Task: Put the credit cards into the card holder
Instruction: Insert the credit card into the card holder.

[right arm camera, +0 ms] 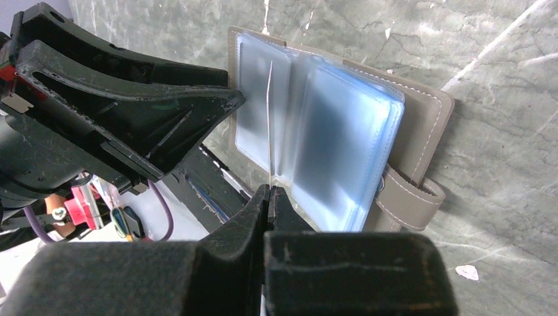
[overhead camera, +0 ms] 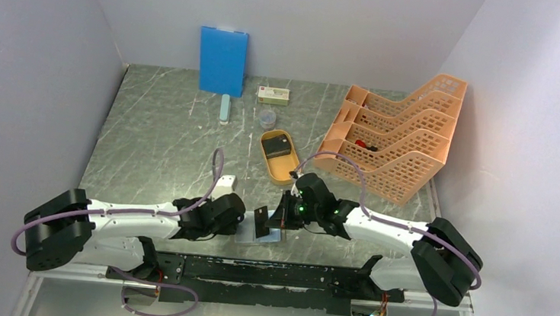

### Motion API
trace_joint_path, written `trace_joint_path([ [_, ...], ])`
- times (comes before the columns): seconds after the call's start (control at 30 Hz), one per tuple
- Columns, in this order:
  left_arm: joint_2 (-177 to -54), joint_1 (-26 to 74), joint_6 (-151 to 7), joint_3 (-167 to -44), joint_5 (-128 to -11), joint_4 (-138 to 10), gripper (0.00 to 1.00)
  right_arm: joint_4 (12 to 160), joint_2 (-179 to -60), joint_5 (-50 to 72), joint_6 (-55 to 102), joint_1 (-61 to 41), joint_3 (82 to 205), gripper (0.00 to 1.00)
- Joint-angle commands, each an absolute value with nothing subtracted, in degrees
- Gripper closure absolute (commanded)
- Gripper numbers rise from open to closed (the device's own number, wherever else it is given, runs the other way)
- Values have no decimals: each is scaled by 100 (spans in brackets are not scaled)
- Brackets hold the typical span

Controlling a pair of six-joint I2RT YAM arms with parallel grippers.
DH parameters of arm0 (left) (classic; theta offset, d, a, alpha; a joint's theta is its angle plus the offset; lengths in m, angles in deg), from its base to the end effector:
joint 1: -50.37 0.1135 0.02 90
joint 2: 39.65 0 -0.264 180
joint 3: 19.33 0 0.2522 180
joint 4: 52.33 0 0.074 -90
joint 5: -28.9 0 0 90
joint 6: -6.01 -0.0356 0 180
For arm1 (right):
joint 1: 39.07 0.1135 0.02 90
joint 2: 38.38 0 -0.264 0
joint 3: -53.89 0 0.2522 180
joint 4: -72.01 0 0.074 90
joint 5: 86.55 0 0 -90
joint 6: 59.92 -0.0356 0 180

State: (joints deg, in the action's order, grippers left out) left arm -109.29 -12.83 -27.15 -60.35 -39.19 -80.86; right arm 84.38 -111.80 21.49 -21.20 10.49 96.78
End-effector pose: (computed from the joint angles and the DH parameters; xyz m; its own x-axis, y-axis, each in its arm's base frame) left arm 0.1055 -0.1793 0.1503 -0.8240 -0.0913 -0.5591 0.0859 0.9554 -0.2826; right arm 0.1479 0.1905 0.1650 -0.9556 0.0224 -0.2937 -0.2002 0.6820 0.7034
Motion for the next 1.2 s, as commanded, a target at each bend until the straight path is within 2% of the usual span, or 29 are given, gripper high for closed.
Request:
trace_joint_path([
  [0.0, -10727, -1256, -2721, -5987, -3905, -8260, 64, 8452, -10994, 1983, -2042, 1030, 9652, 100],
  [0.23, -9982, -1251, -2888, -6097, -3983, -8235, 55, 9108, -10767, 1617, -1661, 1032, 9793, 100],
  [0.63, -10067, -1235, -2718, -6098, -3802, -8523, 56, 8868, -10874, 2084, -1716, 1032, 9587, 100],
  [1.17, -10376, -919, -2745, -5784, -3944, -8394, 74, 8436, -11309, 2434, -1824, 1033, 9472, 100],
])
